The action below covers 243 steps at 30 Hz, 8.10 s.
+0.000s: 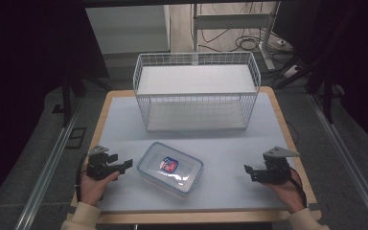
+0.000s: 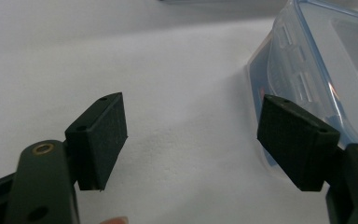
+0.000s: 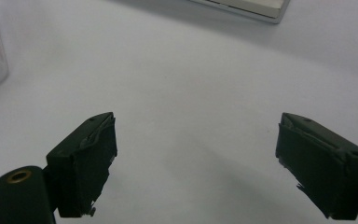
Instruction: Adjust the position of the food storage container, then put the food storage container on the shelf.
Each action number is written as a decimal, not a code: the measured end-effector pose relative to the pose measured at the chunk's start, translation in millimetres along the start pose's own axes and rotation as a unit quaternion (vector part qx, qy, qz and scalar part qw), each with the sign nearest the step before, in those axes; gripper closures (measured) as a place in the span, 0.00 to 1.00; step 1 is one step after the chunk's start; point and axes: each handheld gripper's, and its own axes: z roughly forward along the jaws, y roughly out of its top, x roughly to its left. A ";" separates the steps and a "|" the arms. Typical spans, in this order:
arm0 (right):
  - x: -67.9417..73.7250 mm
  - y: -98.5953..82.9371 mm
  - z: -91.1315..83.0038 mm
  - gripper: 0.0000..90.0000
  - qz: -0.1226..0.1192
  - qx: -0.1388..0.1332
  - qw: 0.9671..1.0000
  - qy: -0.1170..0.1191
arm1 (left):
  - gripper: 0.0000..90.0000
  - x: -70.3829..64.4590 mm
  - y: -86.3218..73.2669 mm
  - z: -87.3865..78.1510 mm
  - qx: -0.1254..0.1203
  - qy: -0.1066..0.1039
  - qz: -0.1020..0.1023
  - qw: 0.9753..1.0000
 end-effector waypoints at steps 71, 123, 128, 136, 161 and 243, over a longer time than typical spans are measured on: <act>-2.8 -7.0 0.7 0.18 0.010 0.014 1.000 0.005 | 1.00 -106.6 -24.8 -31.7 0.089 -0.177 0.181 0.963; -2.0 -8.1 5.2 0.18 0.006 0.025 1.000 0.006 | 1.00 -183.0 -18.9 45.4 0.118 -0.183 0.232 0.948; -2.9 -8.4 5.7 0.18 0.007 0.027 1.000 0.005 | 1.00 -189.5 -12.5 55.1 0.112 -0.178 0.225 0.951; -3.2 -8.7 6.1 0.18 0.006 0.029 1.000 0.005 | 1.00 -196.6 -0.6 70.5 0.106 -0.171 0.206 0.958; -4.6 -8.8 1.7 0.18 0.010 0.022 1.000 0.005 | 0.99 -198.7 3.0 36.8 0.073 -0.177 0.202 0.961; 22.9 21.5 3.1 0.18 0.037 0.005 0.990 0.139 | 0.15 -46.0 31.9 42.4 0.093 -0.211 -0.078 0.970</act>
